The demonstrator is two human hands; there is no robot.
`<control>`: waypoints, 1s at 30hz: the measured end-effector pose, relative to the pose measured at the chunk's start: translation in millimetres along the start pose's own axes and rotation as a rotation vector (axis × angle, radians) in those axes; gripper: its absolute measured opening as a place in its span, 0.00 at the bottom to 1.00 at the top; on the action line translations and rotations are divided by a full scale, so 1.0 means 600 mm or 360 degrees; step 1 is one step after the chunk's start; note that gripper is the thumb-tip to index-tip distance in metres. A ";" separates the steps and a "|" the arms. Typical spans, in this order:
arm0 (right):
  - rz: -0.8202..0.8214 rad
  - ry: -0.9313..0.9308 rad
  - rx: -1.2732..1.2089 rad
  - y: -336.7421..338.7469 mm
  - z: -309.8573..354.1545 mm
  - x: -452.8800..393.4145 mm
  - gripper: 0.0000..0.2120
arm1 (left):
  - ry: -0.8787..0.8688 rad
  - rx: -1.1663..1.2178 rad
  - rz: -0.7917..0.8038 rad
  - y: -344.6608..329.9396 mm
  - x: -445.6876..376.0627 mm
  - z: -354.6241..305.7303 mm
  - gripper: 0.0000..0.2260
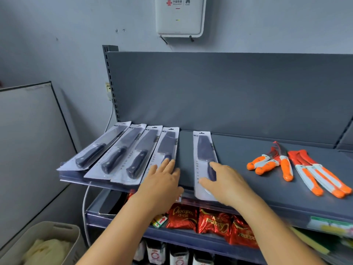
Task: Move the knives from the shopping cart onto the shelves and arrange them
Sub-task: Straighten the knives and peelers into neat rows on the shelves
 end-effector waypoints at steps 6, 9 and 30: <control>-0.0129 0.0120 0.0068 -0.017 0.047 -0.004 0.16 | -0.0068 0.0150 -0.0132 -0.009 0.000 0.018 0.25; -0.0167 0.0175 0.0051 -0.022 0.060 -0.003 0.14 | -0.0114 0.0247 -0.0145 -0.005 0.004 0.023 0.25; -0.0152 0.0073 0.0091 -0.045 0.079 0.001 0.26 | -0.0374 0.0175 -0.0008 0.002 0.005 0.027 0.30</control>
Point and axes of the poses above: each hand's wrist, its own x-axis away from the middle knuckle, its own y-axis out of the back of the hand, z = x × y, the point moved 6 cm from there along -x, towards the middle knuckle, and after that the axes turned 10 degrees about -y, right-handed, at the moved point
